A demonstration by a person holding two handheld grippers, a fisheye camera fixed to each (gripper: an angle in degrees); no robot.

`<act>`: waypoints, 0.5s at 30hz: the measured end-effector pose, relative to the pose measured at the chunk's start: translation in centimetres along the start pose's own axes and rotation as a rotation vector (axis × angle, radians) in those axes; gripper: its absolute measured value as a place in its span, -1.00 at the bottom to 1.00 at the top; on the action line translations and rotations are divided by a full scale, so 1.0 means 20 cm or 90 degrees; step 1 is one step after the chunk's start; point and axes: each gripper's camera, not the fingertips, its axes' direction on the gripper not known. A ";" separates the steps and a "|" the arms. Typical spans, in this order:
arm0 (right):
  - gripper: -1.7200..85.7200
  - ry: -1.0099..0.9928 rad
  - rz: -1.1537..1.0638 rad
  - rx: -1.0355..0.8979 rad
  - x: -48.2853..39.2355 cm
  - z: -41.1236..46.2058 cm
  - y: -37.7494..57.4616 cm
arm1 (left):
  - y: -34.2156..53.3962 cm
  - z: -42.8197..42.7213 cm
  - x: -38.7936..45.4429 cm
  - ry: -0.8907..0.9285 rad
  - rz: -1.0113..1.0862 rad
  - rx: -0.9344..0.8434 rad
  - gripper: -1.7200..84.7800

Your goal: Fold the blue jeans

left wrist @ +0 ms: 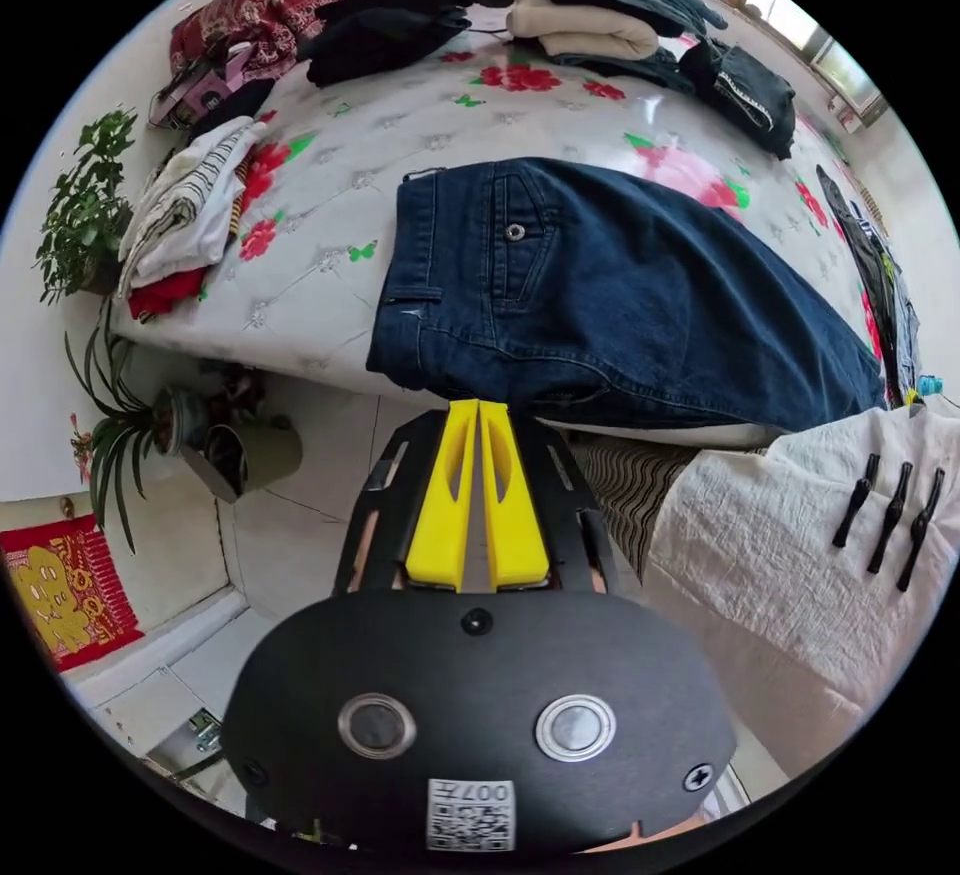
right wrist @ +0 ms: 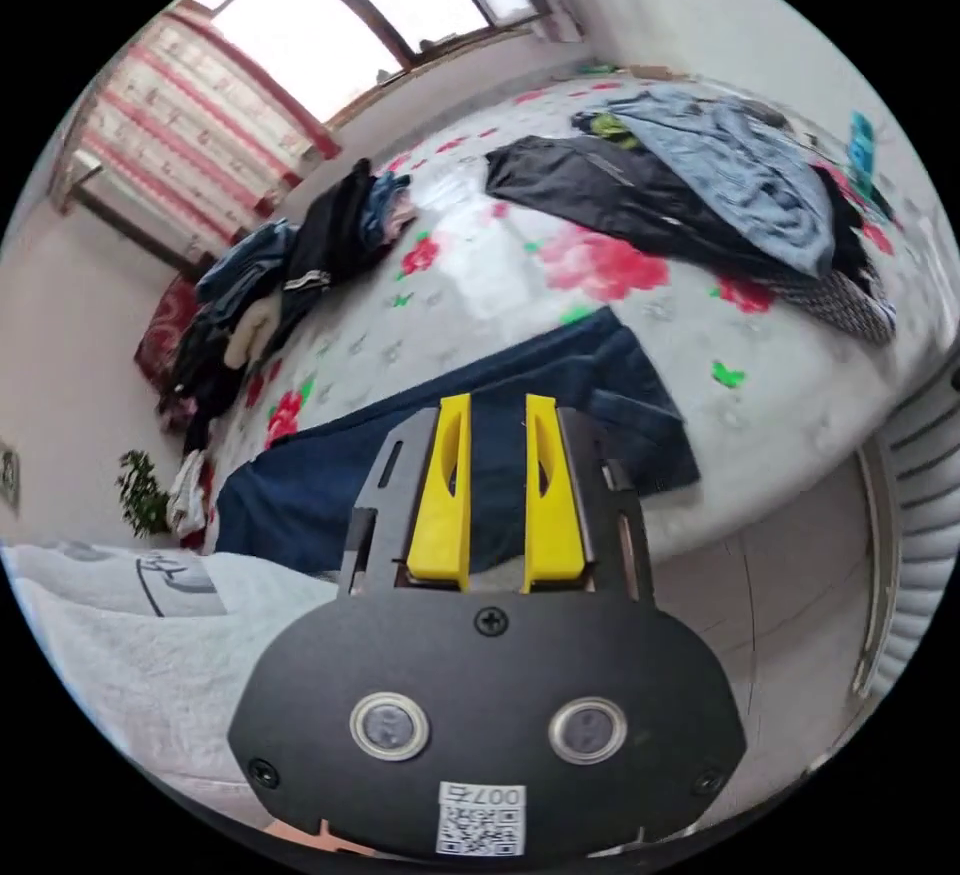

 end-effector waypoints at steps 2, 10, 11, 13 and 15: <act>-0.84 -0.110 -0.081 -0.059 -0.17 0.21 -0.18 | -0.06 -0.07 0.01 0.004 -0.018 0.064 -0.98; -0.81 -0.330 -0.342 -0.389 -1.04 1.26 -0.64 | -0.40 0.20 0.15 -0.074 0.018 -0.006 -0.98; -0.81 -0.342 -0.362 -0.425 -1.13 1.39 -0.68 | -0.41 0.28 0.15 -0.098 0.016 -0.040 -0.98; -0.81 -0.341 -0.384 -0.470 -1.23 1.57 -0.71 | -0.38 0.37 0.14 -0.114 0.018 -0.070 -0.98; -0.81 -0.337 -0.392 -0.522 -1.29 1.77 -0.73 | -0.32 0.38 0.12 -0.099 0.014 -0.029 -0.98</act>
